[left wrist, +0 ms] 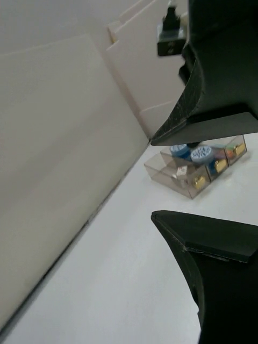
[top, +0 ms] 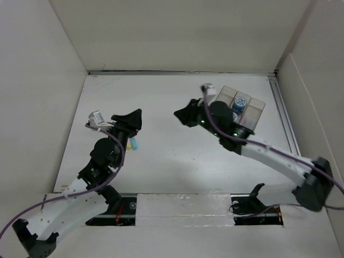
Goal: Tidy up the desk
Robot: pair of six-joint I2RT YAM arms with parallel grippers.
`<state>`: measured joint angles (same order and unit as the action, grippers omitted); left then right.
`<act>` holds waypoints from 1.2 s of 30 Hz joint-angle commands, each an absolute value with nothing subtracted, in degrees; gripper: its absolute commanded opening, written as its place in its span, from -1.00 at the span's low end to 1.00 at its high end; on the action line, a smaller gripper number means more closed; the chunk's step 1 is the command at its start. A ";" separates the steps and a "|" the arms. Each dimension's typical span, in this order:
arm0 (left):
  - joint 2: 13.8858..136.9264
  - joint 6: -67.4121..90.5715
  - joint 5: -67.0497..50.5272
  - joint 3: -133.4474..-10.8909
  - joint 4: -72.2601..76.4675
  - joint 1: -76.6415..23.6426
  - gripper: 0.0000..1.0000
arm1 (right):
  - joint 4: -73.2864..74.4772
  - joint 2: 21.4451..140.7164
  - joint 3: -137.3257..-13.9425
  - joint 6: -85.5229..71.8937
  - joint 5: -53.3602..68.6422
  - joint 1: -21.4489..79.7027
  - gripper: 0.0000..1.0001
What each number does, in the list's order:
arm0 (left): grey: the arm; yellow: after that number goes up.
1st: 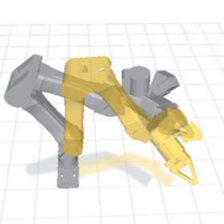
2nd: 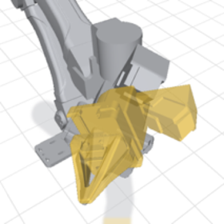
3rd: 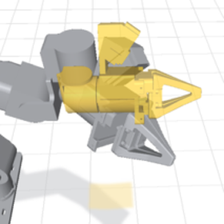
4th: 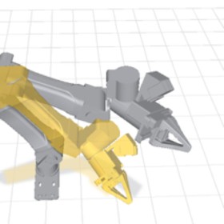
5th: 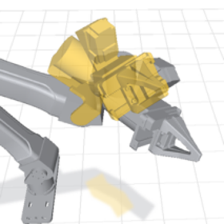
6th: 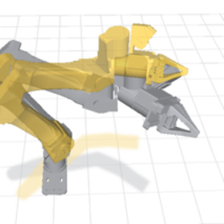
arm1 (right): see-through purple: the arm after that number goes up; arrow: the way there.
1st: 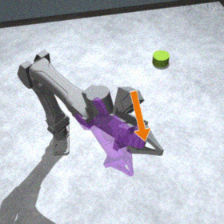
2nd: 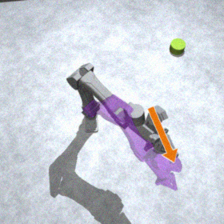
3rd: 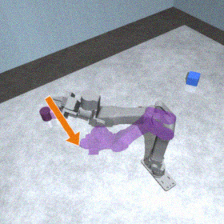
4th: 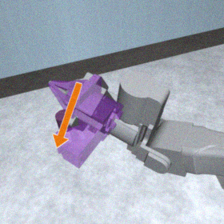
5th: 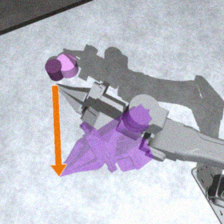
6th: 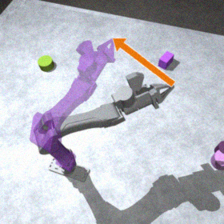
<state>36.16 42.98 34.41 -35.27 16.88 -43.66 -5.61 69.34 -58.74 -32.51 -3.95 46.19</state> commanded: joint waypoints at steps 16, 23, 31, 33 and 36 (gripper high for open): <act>21.09 77.61 59.76 -35.32 -37.62 -43.77 0.32 | 2.80 127.24 -100.70 -27.25 -8.96 62.39 0.15; 19.95 71.82 59.24 -35.51 -32.61 -43.77 0.32 | 6.58 133.76 -109.85 -27.25 -18.44 62.40 0.06; 15.39 67.95 58.09 -33.49 -28.75 -43.77 0.32 | 14.23 140.62 -117.24 -28.30 -21.35 63.45 -0.02; 15.12 66.98 57.92 -33.31 -27.69 -43.77 0.32 | 14.76 140.97 -117.07 -28.74 -21.53 63.46 -0.03; 15.38 66.80 57.83 -33.57 -27.69 -43.77 0.32 | 14.68 140.63 -114.88 -29.44 -22.41 63.46 -0.12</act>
<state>15.57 64.38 54.04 -34.11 -28.51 -43.66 13.26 140.88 -114.59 -28.36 -20.01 62.57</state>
